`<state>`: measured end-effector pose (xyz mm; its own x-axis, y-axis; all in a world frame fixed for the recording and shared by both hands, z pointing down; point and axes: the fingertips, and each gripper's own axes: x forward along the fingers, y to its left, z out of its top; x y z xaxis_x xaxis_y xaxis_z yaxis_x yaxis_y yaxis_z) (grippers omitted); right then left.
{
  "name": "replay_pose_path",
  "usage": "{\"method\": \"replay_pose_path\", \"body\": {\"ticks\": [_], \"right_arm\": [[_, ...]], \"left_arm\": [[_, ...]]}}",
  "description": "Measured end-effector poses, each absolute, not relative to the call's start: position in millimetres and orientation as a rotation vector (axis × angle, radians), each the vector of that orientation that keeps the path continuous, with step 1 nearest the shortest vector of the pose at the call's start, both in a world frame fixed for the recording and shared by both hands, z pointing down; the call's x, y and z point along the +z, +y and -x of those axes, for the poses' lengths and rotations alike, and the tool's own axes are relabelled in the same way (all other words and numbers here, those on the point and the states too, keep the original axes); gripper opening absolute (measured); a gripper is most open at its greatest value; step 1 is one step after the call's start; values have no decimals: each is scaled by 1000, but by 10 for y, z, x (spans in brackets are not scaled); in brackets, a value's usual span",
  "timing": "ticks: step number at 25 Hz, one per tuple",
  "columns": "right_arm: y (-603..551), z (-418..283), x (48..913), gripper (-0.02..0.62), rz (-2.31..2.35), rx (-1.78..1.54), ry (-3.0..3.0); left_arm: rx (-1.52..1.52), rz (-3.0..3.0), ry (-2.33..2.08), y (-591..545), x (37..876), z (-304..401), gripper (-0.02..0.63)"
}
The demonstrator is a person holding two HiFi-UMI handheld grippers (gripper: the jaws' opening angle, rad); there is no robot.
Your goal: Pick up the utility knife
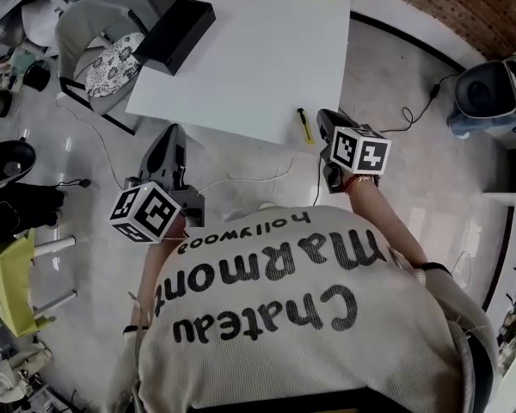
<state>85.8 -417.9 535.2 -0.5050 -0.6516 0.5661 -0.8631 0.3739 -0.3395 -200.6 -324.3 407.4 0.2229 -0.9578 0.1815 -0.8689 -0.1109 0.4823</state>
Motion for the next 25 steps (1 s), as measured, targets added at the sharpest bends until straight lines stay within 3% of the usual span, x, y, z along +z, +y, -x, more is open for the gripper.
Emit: {"method": "replay_pose_path", "body": {"ticks": [16, 25], "right_arm": [[-4064, -818, 5800, 35, -1262, 975, -2198], [-3997, -789, 5927, 129, -1212, 979, -2153]], "left_arm": [[-209, -1987, -1685, -3233, 4196, 2087, 0], [-205, -1973, -1688, -3242, 4215, 2127, 0]]}}
